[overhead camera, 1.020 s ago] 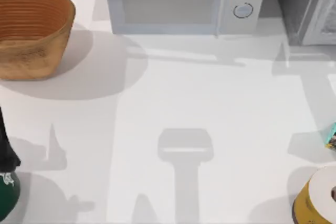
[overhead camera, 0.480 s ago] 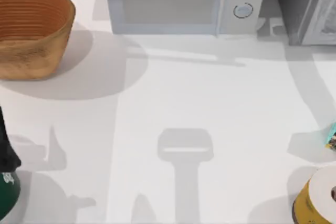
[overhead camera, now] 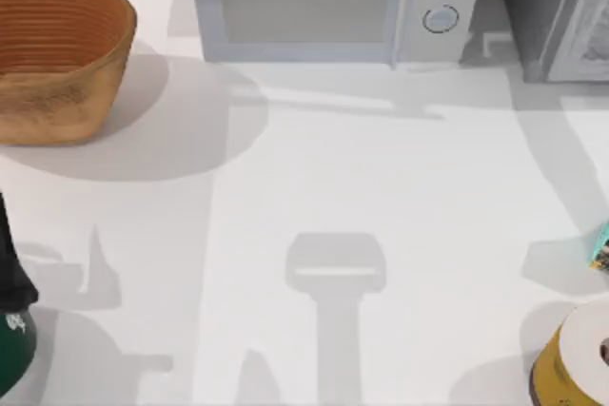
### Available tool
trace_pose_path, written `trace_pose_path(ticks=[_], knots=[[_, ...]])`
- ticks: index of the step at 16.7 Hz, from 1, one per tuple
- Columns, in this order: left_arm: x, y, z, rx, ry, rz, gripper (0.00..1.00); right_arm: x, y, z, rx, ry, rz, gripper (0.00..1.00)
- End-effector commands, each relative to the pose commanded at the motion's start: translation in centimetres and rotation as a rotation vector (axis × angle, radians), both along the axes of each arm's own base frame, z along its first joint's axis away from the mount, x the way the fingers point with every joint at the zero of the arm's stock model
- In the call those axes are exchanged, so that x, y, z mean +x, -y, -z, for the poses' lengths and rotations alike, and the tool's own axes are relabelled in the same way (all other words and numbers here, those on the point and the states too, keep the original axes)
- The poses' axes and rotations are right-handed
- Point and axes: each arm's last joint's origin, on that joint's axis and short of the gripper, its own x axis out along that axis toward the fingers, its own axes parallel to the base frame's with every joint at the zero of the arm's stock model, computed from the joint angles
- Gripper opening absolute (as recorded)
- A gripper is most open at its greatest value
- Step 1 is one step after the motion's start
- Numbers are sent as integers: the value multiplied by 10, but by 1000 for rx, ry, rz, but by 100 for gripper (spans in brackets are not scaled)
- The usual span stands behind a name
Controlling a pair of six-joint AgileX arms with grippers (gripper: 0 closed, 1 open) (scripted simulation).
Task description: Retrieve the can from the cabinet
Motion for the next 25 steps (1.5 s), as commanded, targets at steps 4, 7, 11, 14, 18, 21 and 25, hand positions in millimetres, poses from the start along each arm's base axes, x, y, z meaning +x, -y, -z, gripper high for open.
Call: trace_pose_path(ticks=[4, 7, 11, 14, 18, 21, 25], knots=[[0, 0, 0, 0, 0, 0, 100, 46, -31, 15, -4, -6, 0, 100], [0, 0, 0, 0, 0, 0, 100, 70, -52, 26, -3, -4, -1, 100], [0, 0, 0, 0, 0, 0, 100, 72, -53, 29, -5, -9, 1, 100], [0, 0, 0, 0, 0, 0, 100, 79, -54, 26, -3, -3, -1, 100], [0, 0, 0, 0, 0, 0, 100, 106, -56, 25, -3, -2, -1, 100], [0, 0, 0, 0, 0, 0, 100, 125, -55, 26, -3, -2, -1, 100], [0, 0, 0, 0, 0, 0, 100, 132, -54, 26, -3, -2, -1, 100]])
